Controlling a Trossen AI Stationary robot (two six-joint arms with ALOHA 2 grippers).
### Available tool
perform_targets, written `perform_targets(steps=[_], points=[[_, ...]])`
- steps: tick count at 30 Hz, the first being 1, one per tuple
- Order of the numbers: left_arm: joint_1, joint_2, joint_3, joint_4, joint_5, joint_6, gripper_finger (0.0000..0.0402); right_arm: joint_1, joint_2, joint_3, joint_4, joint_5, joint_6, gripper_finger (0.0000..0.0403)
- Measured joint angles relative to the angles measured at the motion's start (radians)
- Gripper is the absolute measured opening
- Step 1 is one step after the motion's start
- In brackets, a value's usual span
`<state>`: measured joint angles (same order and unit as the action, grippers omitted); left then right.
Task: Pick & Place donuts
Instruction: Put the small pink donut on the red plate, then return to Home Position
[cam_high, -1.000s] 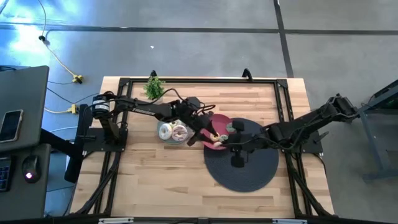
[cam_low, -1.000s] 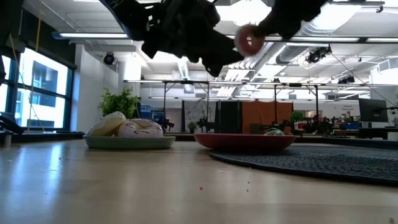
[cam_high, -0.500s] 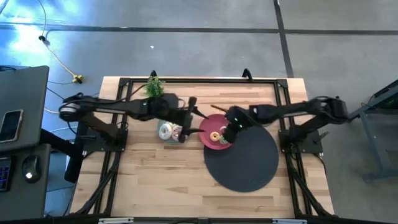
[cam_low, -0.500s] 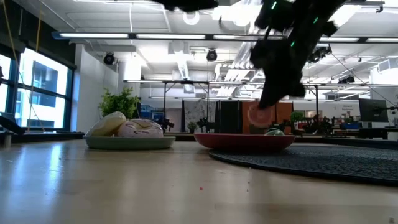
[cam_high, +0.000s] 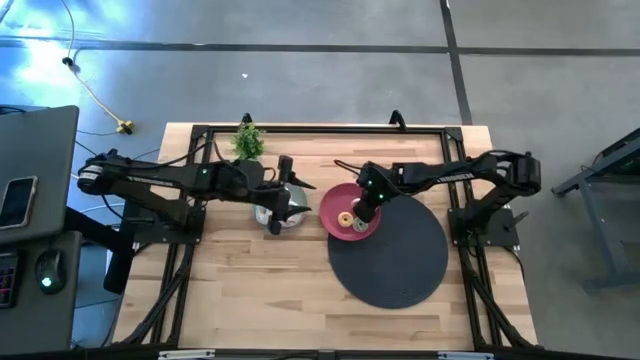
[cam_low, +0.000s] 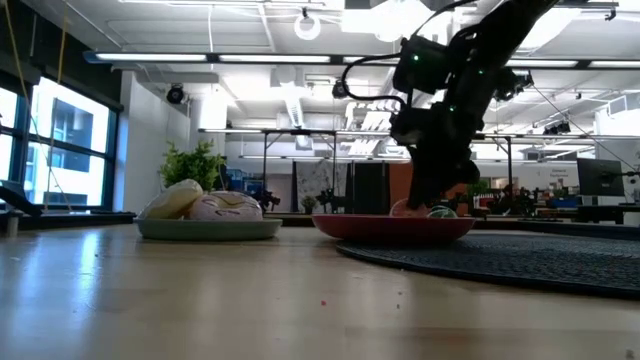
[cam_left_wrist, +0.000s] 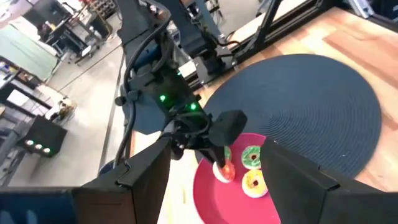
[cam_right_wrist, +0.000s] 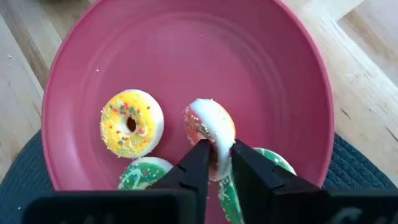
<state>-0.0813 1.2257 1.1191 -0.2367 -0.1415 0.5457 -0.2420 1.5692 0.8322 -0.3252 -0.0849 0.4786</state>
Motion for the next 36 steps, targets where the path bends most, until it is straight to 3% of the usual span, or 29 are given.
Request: perform_targets(steps=[6,10,18,25,30,34,36], points=[[0.003,0.0,0.0,-0.002,-0.003,0.0,0.0237,0.007,0.0,0.0,0.001,0.059,-0.008,0.0154],[0.003,0.0,0.0,-0.002,-0.003,0.0,0.0237,0.016,-0.002,0.001,-0.003,0.263,-0.049,0.0206],[0.002,-0.025,-0.002,-0.061,-0.008,-0.003,0.0237,0.043,-0.06,0.079,-0.092,0.397,-0.126,0.0231],[0.002,-0.107,0.0,-0.126,-0.067,0.016,0.0237,0.096,-0.189,0.18,-0.159,0.372,-0.116,0.0231],[0.002,-0.226,0.001,-0.17,-0.064,0.107,0.0237,0.136,-0.295,0.269,-0.158,0.136,0.014,0.0231],[0.0,-0.317,0.0,-0.298,-0.1,-0.02,0.0237,0.149,-0.381,0.323,-0.146,0.026,0.153,0.0231],[-0.033,-0.346,-0.002,-0.333,-0.133,0.041,0.0237,0.184,-0.434,0.325,-0.112,0.018,0.093,0.0231]])
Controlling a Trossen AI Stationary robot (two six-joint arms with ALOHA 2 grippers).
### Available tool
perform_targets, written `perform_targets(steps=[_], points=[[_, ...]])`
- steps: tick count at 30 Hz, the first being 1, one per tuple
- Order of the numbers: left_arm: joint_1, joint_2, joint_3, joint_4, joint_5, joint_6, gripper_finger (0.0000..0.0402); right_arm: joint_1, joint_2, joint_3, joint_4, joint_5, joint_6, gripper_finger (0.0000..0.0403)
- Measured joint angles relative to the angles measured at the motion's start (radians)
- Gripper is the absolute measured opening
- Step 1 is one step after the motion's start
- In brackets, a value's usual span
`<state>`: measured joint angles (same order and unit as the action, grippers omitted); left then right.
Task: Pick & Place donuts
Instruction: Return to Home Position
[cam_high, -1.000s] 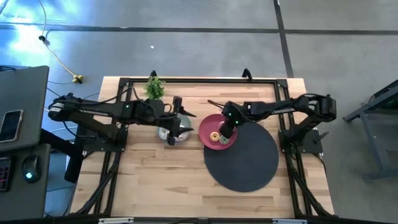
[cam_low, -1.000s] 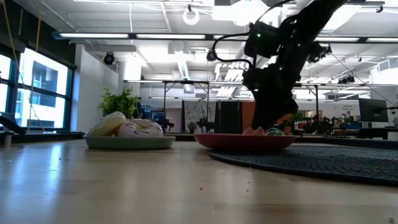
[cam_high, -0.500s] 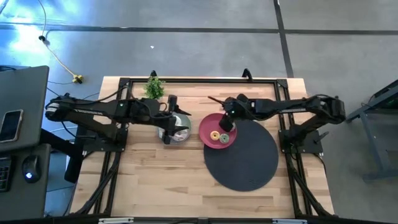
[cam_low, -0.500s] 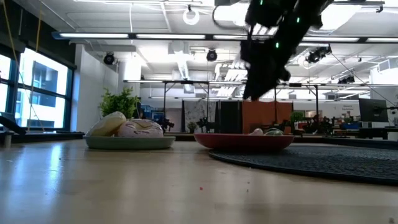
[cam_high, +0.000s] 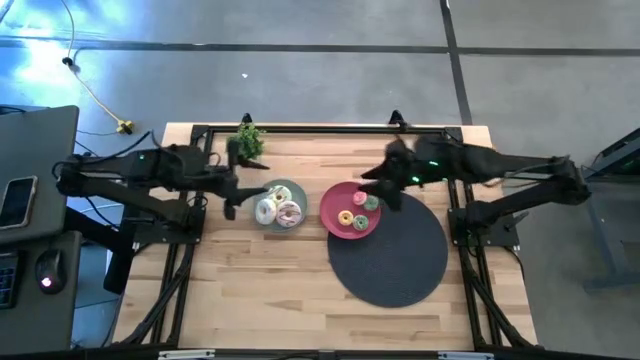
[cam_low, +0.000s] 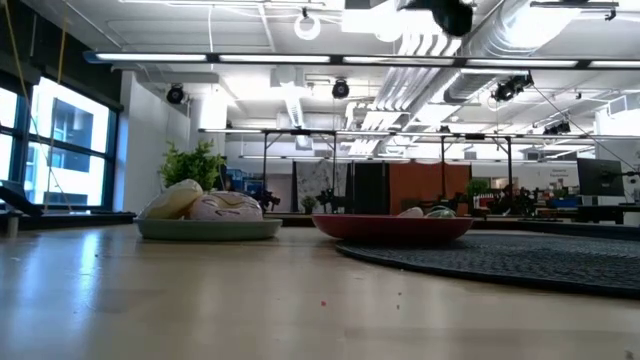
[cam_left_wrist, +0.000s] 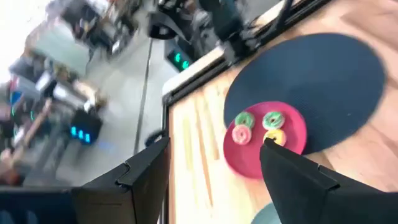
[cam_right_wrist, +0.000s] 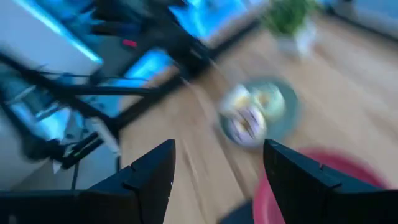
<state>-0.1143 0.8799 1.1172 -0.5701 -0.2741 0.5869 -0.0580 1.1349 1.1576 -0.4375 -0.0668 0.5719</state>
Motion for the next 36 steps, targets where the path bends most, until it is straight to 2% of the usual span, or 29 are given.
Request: perform_targets(steps=[1,4,7,10,13,17,22,25,30,34,36], points=[[-0.023,-0.011,-0.007,0.001,-0.008,0.024,0.0237,0.03,-0.029,-0.007,0.015,0.022,-0.039,0.0231],[-0.089,-0.048,-0.083,0.064,-0.048,0.118,0.0237,0.131,-0.142,-0.099,-0.002,0.199,-0.013,0.0231],[-0.16,-0.08,-0.23,0.274,-0.051,0.201,0.0237,0.276,-0.263,-0.283,0.173,0.349,0.026,0.0231],[-0.189,-0.11,-0.357,0.493,0.0,0.297,0.0237,0.362,-0.367,-0.457,0.417,0.348,0.013,0.0231],[-0.178,-0.138,-0.427,0.557,-0.018,0.338,0.0237,0.375,-0.453,-0.586,0.556,0.347,-0.001,0.0231],[-0.119,-0.202,-0.497,0.548,-0.001,0.328,0.0237,0.363,-0.569,-0.714,0.619,0.336,-0.013,0.0231],[-0.045,-0.352,-0.612,0.528,0.105,0.299,0.0237,0.346,-0.726,-0.851,0.644,0.364,-0.012,0.0231],[-0.027,-0.459,-0.661,0.465,0.106,0.274,0.0237,0.343,-0.818,-0.905,0.647,0.364,-0.02,0.0231],[-0.023,-0.628,-0.684,0.319,0.047,0.267,0.0237,0.344,-0.962,-0.985,0.628,0.383,-0.079,0.0231],[-0.023,-0.758,-0.719,0.178,-0.075,0.194,0.0237,0.344,-1.093,-1.047,0.575,0.416,-0.108,0.0231],[-0.023,-0.828,-0.754,0.163,-0.139,0.158,0.0237,0.344,-1.133,-1.075,0.568,0.446,-0.121,0.0231]])
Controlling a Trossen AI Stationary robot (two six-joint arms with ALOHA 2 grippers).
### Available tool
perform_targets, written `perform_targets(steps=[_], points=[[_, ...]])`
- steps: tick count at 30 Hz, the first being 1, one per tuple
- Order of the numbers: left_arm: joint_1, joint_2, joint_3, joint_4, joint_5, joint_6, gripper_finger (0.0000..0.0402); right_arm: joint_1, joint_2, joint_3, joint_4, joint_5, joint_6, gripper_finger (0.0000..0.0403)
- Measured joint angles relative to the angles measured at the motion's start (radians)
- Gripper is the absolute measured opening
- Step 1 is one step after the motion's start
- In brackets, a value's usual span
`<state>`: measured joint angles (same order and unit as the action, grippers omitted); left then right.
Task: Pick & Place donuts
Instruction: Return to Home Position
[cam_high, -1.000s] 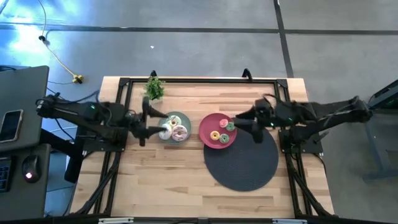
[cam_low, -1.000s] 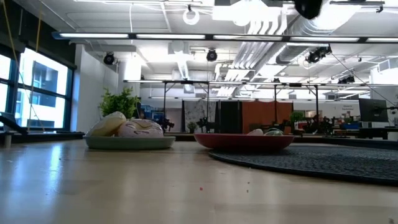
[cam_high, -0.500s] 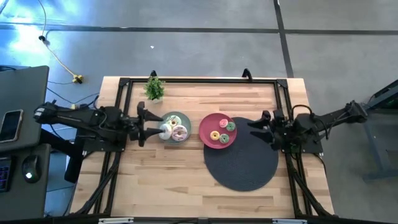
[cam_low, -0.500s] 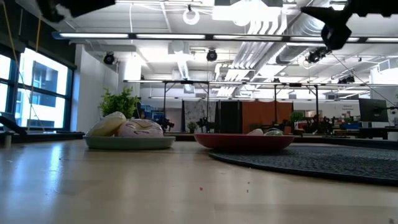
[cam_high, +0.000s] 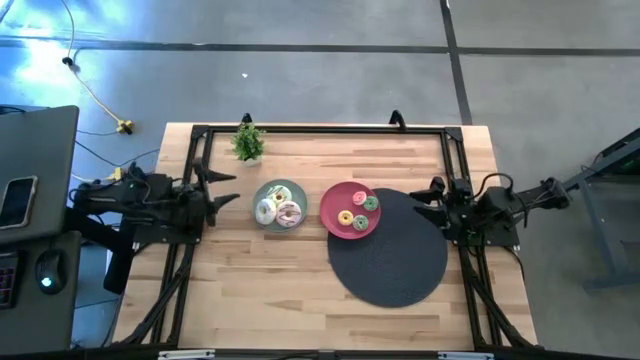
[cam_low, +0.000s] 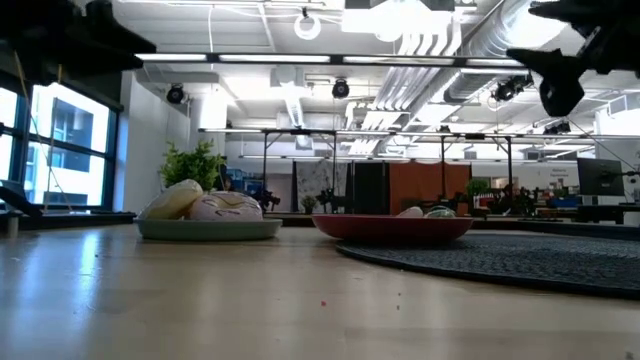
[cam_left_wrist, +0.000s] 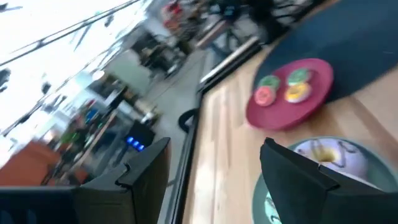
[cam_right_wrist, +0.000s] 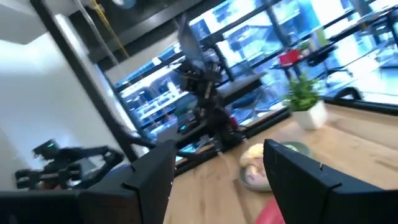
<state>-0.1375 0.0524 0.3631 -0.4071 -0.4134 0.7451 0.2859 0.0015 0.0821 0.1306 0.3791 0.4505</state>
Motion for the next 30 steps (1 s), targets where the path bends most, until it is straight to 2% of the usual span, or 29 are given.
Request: perform_targets(steps=[2,6,8,12,19,30], points=[[0.0,-0.054,-0.046,0.016,-0.018,-0.017,0.0237,0.0,0.002,-0.021,-0.009,0.046,-0.013,0.0231],[0.0,-0.041,-0.098,0.033,0.036,-0.043,0.0237,0.0,0.011,-0.044,-0.031,0.195,-0.009,0.0231],[0.0,-0.037,-0.121,0.067,0.033,-0.05,0.0237,0.0,0.007,-0.069,-0.041,0.256,-0.009,0.0231],[0.0,-0.045,-0.132,0.029,0.014,-0.065,0.0237,0.0,0.027,-0.071,-0.048,0.354,-0.044,0.0231],[0.0,-0.046,-0.131,-0.039,0.011,-0.023,0.0237,0.0,0.031,-0.071,-0.047,0.342,-0.144,0.0231],[0.0,-0.046,-0.131,-0.076,0.015,0.181,0.0237,0.0,0.031,-0.071,-0.047,0.341,-0.145,0.0231]])
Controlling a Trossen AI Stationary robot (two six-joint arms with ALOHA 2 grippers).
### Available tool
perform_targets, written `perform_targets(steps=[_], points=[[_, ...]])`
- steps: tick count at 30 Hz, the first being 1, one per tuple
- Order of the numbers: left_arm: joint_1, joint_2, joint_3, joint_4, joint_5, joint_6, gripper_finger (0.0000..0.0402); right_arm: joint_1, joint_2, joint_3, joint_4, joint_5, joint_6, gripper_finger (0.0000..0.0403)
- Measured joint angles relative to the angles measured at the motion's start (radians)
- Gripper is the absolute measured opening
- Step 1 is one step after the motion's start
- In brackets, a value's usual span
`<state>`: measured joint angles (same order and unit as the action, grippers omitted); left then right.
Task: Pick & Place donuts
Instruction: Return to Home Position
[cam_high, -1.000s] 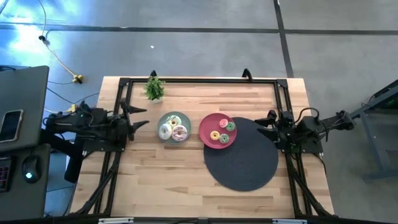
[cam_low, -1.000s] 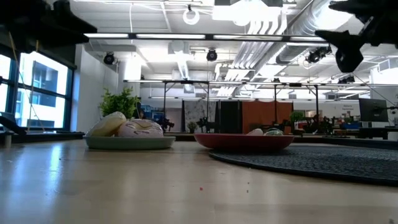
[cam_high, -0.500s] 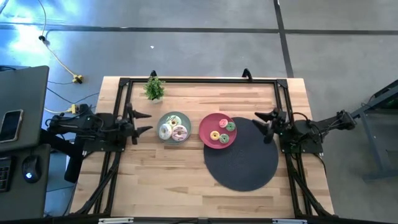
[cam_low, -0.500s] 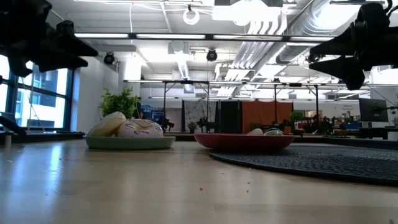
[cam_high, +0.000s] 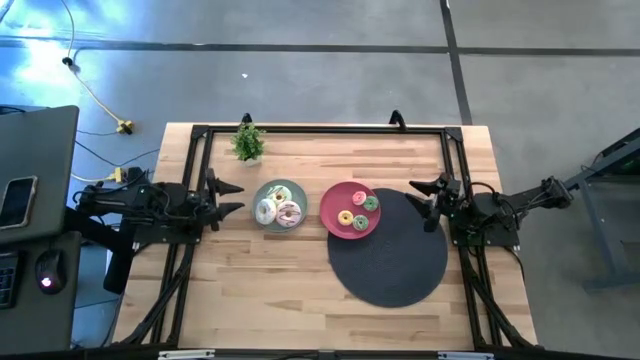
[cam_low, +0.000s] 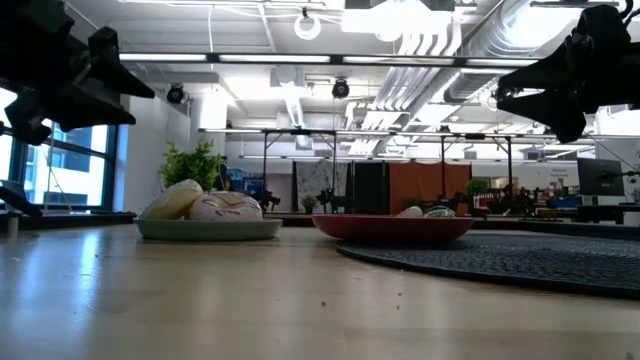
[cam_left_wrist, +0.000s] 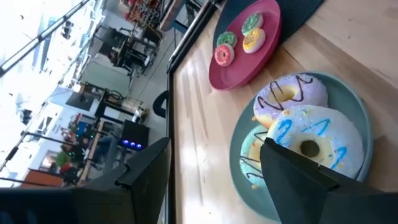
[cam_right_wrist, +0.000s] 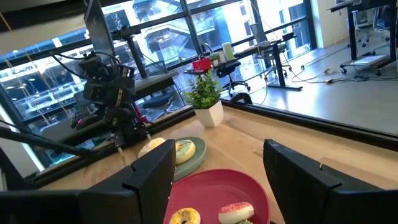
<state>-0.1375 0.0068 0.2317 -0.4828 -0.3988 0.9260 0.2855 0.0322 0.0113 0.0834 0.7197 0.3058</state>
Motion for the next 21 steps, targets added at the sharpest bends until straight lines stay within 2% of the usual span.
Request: perform_targets(steps=[21], points=[[0.0,0.0,0.0,0.001,0.0,0.012,0.0237,0.0,0.0,0.0,0.0,0.0,0.0,0.0231]])
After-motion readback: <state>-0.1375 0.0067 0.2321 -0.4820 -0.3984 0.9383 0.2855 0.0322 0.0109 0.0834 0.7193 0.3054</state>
